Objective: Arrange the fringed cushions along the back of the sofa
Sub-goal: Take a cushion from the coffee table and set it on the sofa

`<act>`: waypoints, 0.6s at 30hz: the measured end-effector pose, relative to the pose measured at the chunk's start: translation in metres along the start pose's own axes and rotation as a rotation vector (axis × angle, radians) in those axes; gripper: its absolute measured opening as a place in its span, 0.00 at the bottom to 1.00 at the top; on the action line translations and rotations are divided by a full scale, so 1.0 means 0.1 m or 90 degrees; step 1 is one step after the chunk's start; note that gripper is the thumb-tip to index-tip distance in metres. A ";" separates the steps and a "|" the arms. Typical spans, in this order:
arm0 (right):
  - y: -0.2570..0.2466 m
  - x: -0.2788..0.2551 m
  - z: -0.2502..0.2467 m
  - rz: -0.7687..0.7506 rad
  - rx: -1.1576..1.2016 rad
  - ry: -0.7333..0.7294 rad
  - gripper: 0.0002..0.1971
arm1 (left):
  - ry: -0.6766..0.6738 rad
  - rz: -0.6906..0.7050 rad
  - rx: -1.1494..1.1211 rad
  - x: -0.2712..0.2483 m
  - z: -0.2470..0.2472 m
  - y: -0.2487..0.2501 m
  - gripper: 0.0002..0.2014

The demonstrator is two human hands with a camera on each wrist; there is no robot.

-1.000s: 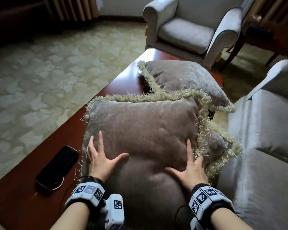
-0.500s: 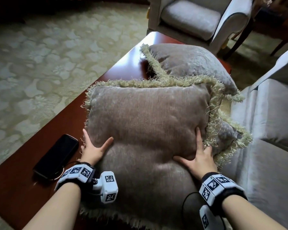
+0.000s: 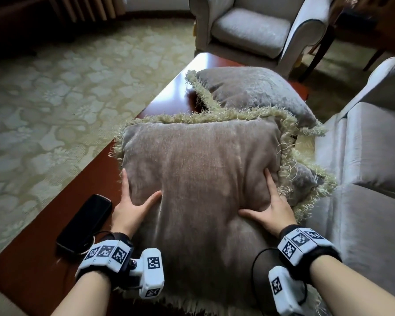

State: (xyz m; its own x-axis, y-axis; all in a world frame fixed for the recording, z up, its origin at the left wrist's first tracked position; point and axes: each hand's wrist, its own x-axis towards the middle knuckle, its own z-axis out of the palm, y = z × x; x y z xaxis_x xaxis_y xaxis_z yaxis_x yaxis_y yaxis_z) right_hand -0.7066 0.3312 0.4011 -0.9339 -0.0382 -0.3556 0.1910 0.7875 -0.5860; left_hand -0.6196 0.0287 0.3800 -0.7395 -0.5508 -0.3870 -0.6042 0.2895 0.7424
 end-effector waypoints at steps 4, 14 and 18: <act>-0.14 -0.10 -0.22 -0.061 0.040 0.013 0.62 | 0.016 0.035 0.000 -0.24 -0.10 0.33 0.55; -0.01 -0.59 -1.51 -0.120 0.132 0.130 0.58 | -0.034 0.193 -0.025 -0.91 0.04 1.58 0.54; 0.41 -0.89 -2.22 -0.102 0.152 0.223 0.59 | -0.077 0.261 -0.038 -1.21 0.55 2.19 0.53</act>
State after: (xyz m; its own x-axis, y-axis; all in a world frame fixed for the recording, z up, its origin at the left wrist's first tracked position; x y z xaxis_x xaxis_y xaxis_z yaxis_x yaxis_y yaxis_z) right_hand -0.6828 0.5033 0.5705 -0.9955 0.0951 -0.0024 0.0614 0.6233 -0.7796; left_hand -0.6786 0.2019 0.5592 -0.9461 -0.3037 -0.1122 -0.2379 0.4169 0.8773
